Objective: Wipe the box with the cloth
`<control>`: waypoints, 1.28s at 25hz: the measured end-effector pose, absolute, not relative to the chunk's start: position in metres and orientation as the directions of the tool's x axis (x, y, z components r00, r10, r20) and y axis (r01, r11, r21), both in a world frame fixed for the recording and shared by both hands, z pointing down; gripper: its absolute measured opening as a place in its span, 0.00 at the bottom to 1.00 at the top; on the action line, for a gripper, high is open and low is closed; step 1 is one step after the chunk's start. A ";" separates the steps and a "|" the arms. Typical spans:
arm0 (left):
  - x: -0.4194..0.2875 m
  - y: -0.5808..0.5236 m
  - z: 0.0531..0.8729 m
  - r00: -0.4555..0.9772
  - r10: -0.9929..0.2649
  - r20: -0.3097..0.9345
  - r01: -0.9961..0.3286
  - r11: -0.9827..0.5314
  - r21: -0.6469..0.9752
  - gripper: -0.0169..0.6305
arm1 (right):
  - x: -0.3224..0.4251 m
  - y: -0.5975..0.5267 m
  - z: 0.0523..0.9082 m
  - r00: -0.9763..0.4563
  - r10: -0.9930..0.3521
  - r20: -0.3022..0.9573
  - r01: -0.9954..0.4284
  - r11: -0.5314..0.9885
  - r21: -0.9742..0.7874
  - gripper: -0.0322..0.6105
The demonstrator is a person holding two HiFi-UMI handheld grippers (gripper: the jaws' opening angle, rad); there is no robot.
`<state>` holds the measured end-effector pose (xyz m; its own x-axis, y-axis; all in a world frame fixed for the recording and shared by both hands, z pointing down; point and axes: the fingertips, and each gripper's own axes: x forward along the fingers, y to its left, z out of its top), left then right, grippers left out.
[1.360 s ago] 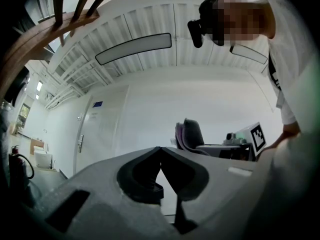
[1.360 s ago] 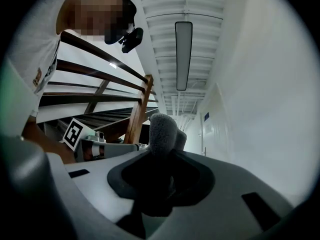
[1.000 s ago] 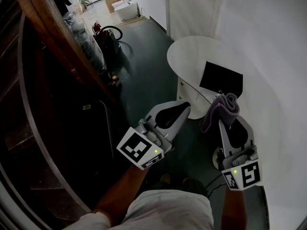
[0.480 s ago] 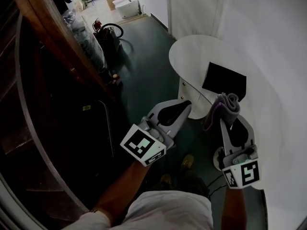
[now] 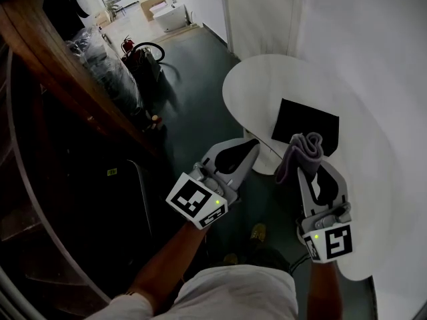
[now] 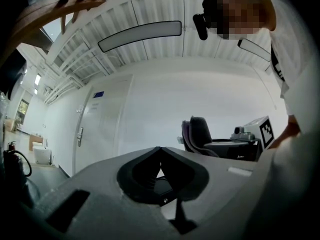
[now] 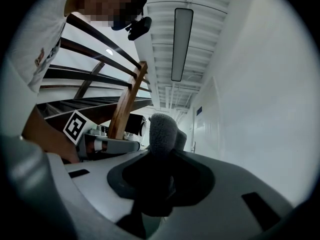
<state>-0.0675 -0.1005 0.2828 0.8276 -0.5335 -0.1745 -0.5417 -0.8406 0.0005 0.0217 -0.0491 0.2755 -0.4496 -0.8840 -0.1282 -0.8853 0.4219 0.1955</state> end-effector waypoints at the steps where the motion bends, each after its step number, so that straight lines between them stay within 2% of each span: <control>1: -0.064 -0.108 0.284 0.828 -0.533 -0.172 -0.542 -0.840 -0.002 0.05 | 0.024 -0.056 0.278 -0.448 -0.885 -0.126 -0.886 0.420 0.197 0.21; 17: 0.009 -0.216 0.322 0.827 -0.560 -0.056 -0.562 -0.826 -0.034 0.05 | 0.083 -0.148 0.323 -0.404 -0.914 -0.024 -0.887 0.386 0.253 0.21; 22: 0.024 -0.242 0.343 0.819 -0.573 0.032 -0.573 -0.819 -0.024 0.05 | 0.098 -0.165 0.341 -0.351 -0.936 0.022 -0.910 0.346 0.227 0.21; 32: 0.034 -0.291 0.400 0.793 -0.546 0.271 -0.589 -0.800 0.115 0.05 | 0.092 -0.184 0.381 -0.242 -0.963 0.118 -0.942 0.263 0.208 0.21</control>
